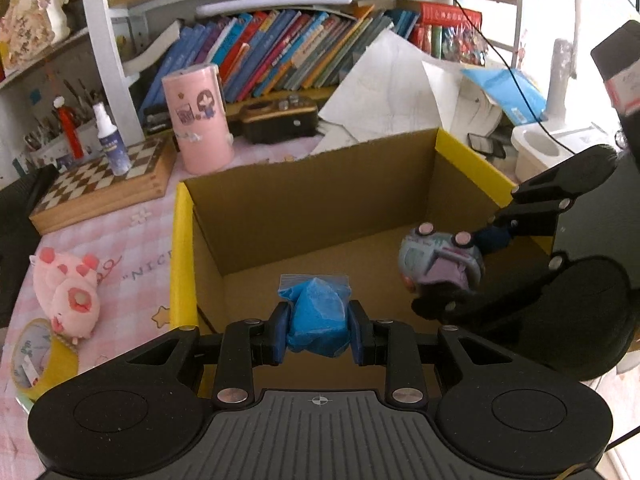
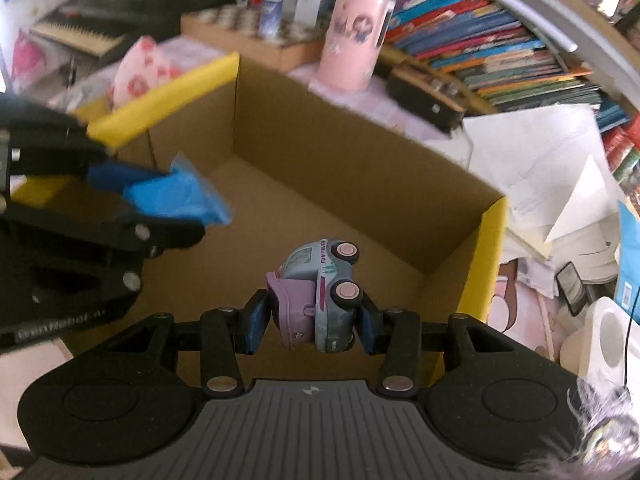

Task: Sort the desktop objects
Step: 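Open the left gripper to drop the blue bag while the right gripper releases the toy car into the box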

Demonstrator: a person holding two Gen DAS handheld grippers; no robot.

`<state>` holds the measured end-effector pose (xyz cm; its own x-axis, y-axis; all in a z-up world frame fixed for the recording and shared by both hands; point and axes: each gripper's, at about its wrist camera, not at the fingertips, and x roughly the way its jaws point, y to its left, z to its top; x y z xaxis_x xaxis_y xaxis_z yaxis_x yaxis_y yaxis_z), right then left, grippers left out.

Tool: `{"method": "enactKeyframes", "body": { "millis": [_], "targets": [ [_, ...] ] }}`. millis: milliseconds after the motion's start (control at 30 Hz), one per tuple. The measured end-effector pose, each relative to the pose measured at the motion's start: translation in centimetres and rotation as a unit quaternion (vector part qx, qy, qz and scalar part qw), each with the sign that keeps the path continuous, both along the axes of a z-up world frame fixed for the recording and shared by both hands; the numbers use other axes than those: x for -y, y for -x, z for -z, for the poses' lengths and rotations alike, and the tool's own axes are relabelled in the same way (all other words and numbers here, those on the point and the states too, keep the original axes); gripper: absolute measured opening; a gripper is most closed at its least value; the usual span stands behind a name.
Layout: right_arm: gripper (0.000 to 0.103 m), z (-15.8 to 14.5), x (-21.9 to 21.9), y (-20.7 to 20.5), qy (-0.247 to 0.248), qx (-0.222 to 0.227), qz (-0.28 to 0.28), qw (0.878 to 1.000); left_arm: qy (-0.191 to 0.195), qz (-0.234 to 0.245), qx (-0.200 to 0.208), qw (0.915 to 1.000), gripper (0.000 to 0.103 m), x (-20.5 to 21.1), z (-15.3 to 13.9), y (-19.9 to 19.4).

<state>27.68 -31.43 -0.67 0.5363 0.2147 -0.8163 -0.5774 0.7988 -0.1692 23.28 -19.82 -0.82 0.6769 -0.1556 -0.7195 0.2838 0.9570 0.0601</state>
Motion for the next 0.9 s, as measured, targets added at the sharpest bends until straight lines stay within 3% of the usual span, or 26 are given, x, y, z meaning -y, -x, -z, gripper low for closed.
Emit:
{"method": "enactKeyframes", "body": {
  "millis": [567, 900],
  "targets": [
    [0.042, 0.5, 1.3, 0.6, 0.015, -0.010, 0.002, 1.000, -0.003, 0.033, -0.026, 0.9991, 0.029, 1.8, 1.8, -0.9],
    [0.040, 0.3, 1.5, 0.6, -0.001, -0.004, 0.013, 1.000, -0.009, 0.025, -0.025, 0.9993, 0.031, 1.7, 1.9, -1.0]
  ]
}}
